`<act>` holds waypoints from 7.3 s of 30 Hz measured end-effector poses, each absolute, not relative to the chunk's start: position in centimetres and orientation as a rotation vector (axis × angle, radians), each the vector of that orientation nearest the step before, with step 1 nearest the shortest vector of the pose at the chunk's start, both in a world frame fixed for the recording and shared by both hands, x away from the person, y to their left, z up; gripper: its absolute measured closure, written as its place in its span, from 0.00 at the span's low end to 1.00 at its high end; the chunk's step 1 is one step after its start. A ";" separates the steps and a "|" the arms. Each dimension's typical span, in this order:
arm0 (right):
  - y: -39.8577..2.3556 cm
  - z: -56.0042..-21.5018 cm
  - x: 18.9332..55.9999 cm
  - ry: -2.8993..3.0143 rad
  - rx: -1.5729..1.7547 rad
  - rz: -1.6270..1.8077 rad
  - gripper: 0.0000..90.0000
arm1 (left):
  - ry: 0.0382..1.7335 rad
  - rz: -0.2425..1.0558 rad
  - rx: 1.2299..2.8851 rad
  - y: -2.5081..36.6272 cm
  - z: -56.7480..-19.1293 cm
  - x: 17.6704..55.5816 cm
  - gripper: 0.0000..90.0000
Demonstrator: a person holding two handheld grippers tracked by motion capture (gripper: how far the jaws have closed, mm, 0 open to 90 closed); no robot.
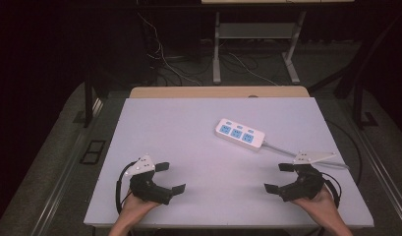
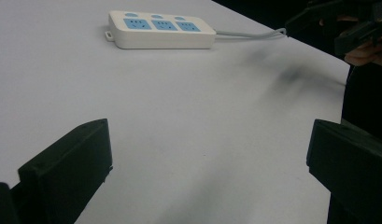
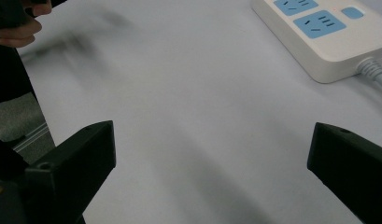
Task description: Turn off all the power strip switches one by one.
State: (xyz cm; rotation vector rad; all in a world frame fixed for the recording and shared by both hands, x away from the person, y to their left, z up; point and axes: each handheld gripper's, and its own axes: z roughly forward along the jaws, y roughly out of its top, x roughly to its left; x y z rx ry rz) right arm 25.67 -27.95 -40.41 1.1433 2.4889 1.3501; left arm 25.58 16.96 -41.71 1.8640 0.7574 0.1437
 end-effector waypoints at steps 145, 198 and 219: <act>-23.5 -38.4 46.9 2.725 1.226 0.991 0.99 | 0.759 0.145 1.865 17.3 -42.0 26.0 0.00; -24.2 -41.7 46.6 2.650 1.270 1.019 1.00 | 0.765 0.158 1.871 17.6 -42.0 26.0 0.00; -24.2 -41.6 46.8 2.671 1.245 1.012 1.00 | 0.767 0.152 1.872 17.7 -42.1 26.2 0.00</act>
